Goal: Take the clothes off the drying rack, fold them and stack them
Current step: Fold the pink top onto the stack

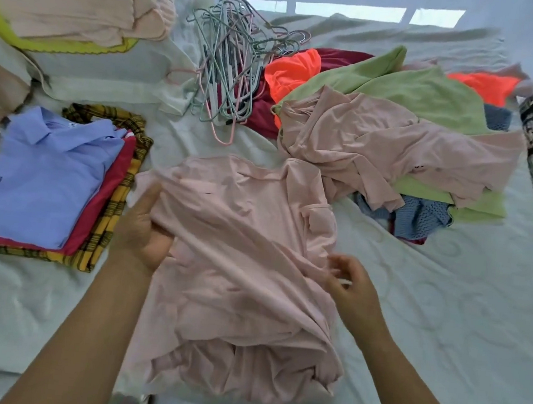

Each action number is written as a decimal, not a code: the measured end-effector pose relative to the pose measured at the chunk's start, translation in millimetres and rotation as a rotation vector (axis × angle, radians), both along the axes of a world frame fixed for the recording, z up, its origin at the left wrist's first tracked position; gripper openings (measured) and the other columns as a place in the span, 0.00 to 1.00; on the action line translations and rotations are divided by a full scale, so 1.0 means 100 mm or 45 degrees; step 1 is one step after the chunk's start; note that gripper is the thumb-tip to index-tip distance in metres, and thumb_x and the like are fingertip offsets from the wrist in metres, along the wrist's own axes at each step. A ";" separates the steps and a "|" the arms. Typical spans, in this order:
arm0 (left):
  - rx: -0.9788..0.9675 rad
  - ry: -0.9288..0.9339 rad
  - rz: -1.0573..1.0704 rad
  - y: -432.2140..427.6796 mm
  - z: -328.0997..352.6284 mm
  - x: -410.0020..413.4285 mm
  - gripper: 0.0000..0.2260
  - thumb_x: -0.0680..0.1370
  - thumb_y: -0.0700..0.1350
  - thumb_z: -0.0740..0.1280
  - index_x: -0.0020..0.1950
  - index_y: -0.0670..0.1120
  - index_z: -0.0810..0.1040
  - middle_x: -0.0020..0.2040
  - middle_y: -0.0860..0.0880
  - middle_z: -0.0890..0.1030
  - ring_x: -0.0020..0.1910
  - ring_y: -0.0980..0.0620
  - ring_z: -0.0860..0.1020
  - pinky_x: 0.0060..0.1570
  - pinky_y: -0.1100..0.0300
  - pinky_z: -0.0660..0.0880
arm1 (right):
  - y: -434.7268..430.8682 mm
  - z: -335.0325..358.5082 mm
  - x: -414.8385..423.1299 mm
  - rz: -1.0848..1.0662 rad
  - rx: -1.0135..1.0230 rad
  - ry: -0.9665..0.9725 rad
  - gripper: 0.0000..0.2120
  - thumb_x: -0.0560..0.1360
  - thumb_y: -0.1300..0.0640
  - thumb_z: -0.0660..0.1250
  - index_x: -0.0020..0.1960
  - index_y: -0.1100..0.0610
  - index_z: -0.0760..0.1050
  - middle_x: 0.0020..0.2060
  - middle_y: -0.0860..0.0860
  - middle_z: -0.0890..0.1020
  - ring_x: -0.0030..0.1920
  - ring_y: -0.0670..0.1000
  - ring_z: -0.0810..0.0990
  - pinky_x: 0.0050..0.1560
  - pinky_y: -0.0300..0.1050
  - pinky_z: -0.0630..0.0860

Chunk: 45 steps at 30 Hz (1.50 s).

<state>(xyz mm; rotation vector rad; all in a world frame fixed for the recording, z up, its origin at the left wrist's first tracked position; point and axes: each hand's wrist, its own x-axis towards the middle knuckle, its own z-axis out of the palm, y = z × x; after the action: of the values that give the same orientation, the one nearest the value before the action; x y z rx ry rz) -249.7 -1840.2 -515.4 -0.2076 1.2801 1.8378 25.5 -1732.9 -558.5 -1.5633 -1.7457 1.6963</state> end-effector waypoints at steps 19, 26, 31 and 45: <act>-0.069 -0.022 0.314 -0.55 -0.19 0.10 0.10 0.81 0.47 0.56 0.52 0.47 0.76 0.44 0.49 0.84 0.46 0.53 0.82 0.48 0.58 0.77 | -0.52 -0.39 1.19 0.138 0.689 -0.225 0.10 0.68 0.60 0.67 0.36 0.47 0.70 0.37 0.45 0.71 0.40 0.37 0.72 0.37 0.27 0.69; 0.159 -0.288 0.435 -1.02 -0.53 0.23 0.32 0.42 0.44 0.82 0.45 0.46 0.84 0.51 0.44 0.83 0.50 0.45 0.80 0.48 0.49 0.75 | -0.83 -0.48 1.73 0.455 0.432 -0.386 0.10 0.65 0.52 0.69 0.40 0.40 0.70 0.39 0.41 0.75 0.34 0.36 0.74 0.35 0.25 0.66; 0.047 -0.237 0.411 -1.44 -0.62 0.07 0.43 0.37 0.45 0.84 0.52 0.45 0.82 0.56 0.45 0.81 0.57 0.46 0.78 0.52 0.49 0.73 | -0.73 -0.54 1.22 0.438 0.240 -0.380 0.08 0.72 0.58 0.71 0.39 0.48 0.75 0.40 0.49 0.77 0.40 0.46 0.76 0.39 0.33 0.69; 0.143 -0.018 0.379 -1.66 -0.60 0.04 0.09 0.76 0.44 0.61 0.52 0.46 0.78 0.47 0.48 0.84 0.47 0.53 0.82 0.50 0.59 0.79 | -0.12 -0.78 0.35 -0.227 0.508 -0.645 0.12 0.75 0.60 0.62 0.53 0.67 0.76 0.52 0.66 0.78 0.55 0.64 0.75 0.55 0.52 0.70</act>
<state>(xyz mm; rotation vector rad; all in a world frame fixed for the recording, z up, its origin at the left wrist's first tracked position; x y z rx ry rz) -245.5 -2005.7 -575.4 -0.3655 1.1807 2.1495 60.7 -1745.4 -636.4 -1.9802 -1.9336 0.8405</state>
